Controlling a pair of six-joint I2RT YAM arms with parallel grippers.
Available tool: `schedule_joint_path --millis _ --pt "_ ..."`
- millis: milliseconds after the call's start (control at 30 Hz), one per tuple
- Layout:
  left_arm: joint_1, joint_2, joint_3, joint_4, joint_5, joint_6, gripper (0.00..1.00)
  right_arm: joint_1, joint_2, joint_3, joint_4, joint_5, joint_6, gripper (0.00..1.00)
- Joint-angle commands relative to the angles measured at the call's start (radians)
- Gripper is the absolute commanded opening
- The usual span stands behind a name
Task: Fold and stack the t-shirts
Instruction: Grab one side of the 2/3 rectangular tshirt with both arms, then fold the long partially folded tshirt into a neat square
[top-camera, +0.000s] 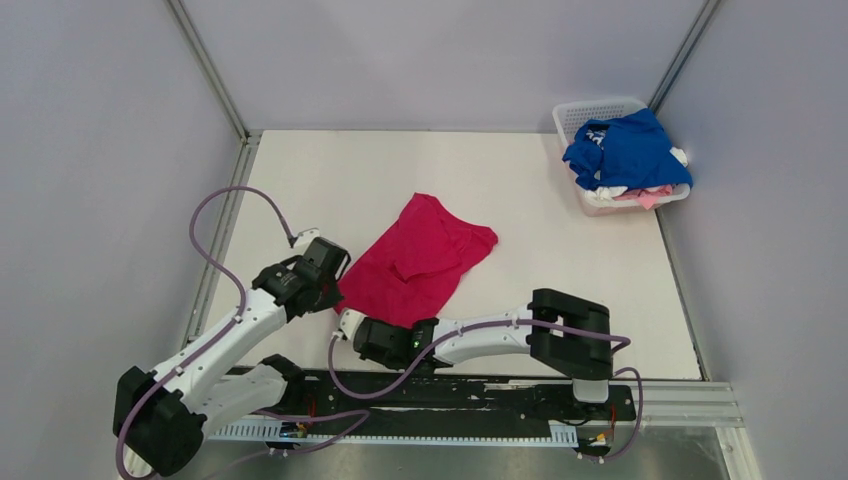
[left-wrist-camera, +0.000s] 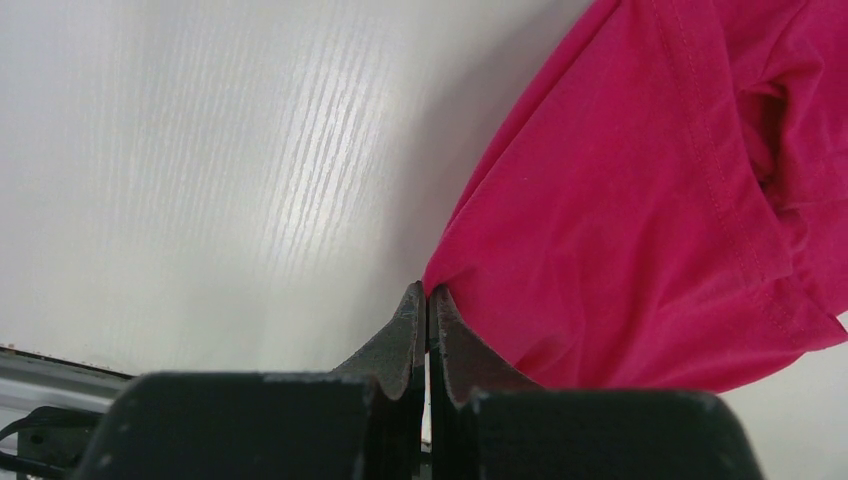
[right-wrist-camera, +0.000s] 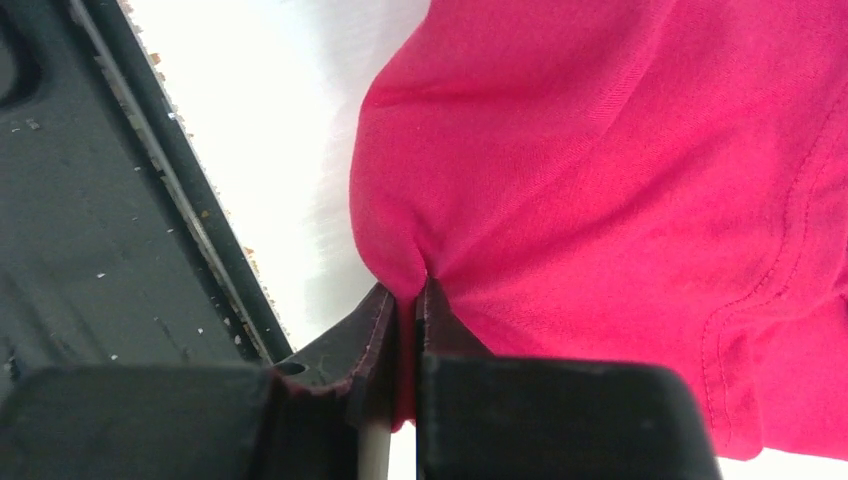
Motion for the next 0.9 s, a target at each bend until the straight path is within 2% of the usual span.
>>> schedule_joint_path --millis 0,133,333,433,600,867 --pt "0.005 -0.039 0.040 -0.021 -0.016 -0.022 0.00 -0.015 -0.083 -0.048 0.091 -0.116 -0.016 0.04" --pt "0.006 -0.087 0.058 -0.043 -0.033 -0.022 0.00 -0.079 -0.197 -0.118 0.173 -0.259 0.011 0.00" --pt "0.006 -0.151 0.094 -0.062 -0.075 -0.018 0.00 -0.211 -0.375 -0.234 0.302 -0.626 0.081 0.00" --pt "0.007 -0.163 0.119 -0.036 -0.105 -0.011 0.00 -0.297 -0.438 -0.285 0.360 -0.735 0.127 0.00" --pt "0.007 -0.110 0.159 0.109 -0.083 0.037 0.00 -0.475 -0.498 -0.335 0.419 -0.840 0.181 0.00" --pt "0.057 0.192 0.337 0.293 -0.024 0.101 0.00 -0.725 -0.569 -0.386 0.414 -0.838 0.217 0.00"
